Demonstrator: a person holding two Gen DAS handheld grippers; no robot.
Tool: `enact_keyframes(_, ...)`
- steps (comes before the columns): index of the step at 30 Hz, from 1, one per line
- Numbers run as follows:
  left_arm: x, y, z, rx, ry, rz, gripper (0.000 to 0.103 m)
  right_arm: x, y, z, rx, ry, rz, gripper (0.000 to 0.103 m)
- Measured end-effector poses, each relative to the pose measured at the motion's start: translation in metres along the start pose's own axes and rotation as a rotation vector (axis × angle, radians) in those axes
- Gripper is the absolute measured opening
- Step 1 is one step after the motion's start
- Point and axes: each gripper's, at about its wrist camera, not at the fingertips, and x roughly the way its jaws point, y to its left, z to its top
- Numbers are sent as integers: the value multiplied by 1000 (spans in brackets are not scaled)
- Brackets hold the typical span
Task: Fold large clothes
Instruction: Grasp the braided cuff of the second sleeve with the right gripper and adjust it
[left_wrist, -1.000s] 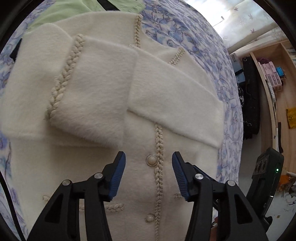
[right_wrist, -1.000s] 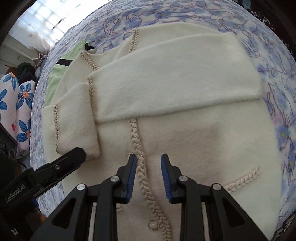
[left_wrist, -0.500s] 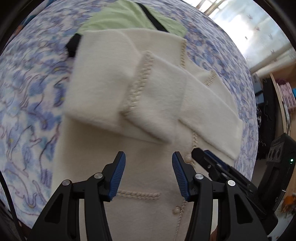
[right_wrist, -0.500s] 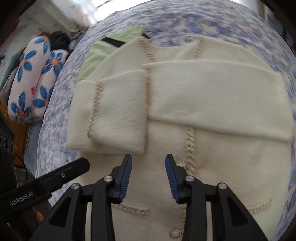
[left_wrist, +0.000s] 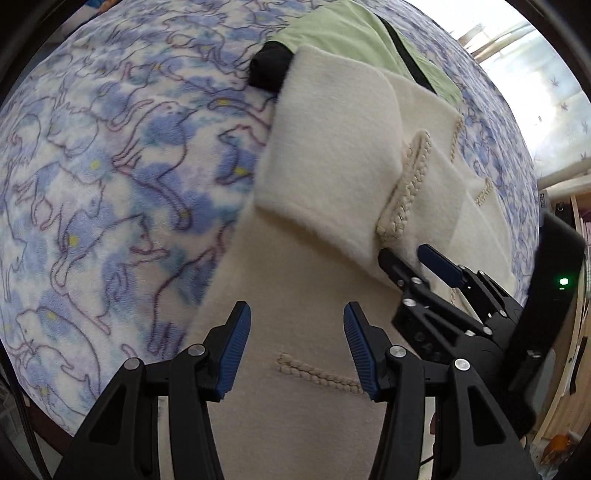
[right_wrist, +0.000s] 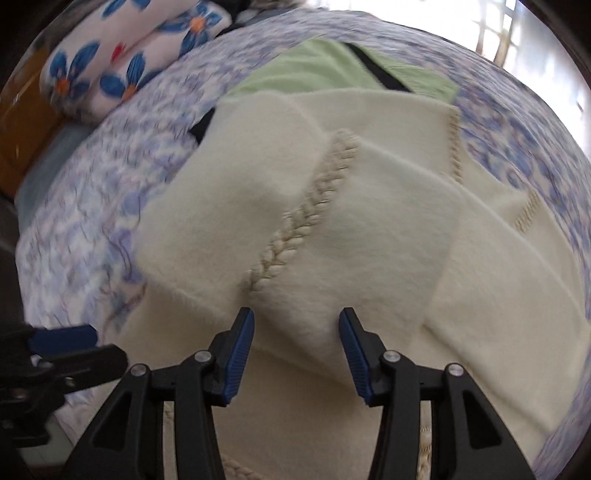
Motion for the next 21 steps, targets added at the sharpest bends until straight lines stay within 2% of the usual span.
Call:
enact_keyframes(4, 0, 8, 3, -13, -4, 7, 51, 13, 13, 4, -94, -2, -120, 47)
enact_keyframes(5, 0, 9, 4, -12, -5, 9, 51, 14, 12, 4, -99, -5, -108, 33)
enact_keyframes(6, 0, 8, 5, -11, -6, 11, 51, 14, 11, 4, -93, -7, -83, 12)
enact_keyframes(7, -1, 6, 6, -10, -9, 12, 51, 14, 7, 5, -79, 2, -51, 7)
enact_keyframes(9, -2, 1, 8, -5, -16, 15, 51, 5, 1, 8, -36, -13, -17, 6)
enact_keyframes(11, -3, -5, 10, 5, -21, 14, 51, -19, -13, 12, 23, -89, 18, 6)
enact_keyframes(14, -3, -14, 13, 22, -25, 12, 51, -63, -36, 16, 108, -215, 12, 6)
enact_keyframes(17, 2, -28, 15, 38, -23, 6, 51, -108, -80, 5, 274, -316, -5, 6)
enact_keyframes(19, 5, -35, 15, 55, -17, 0, 51, -120, -108, -10, 370, -331, -39, 6)
enact_keyframes(21, 10, -44, 15, 78, -8, 2, 51, -119, -138, -36, 482, -299, -71, 6)
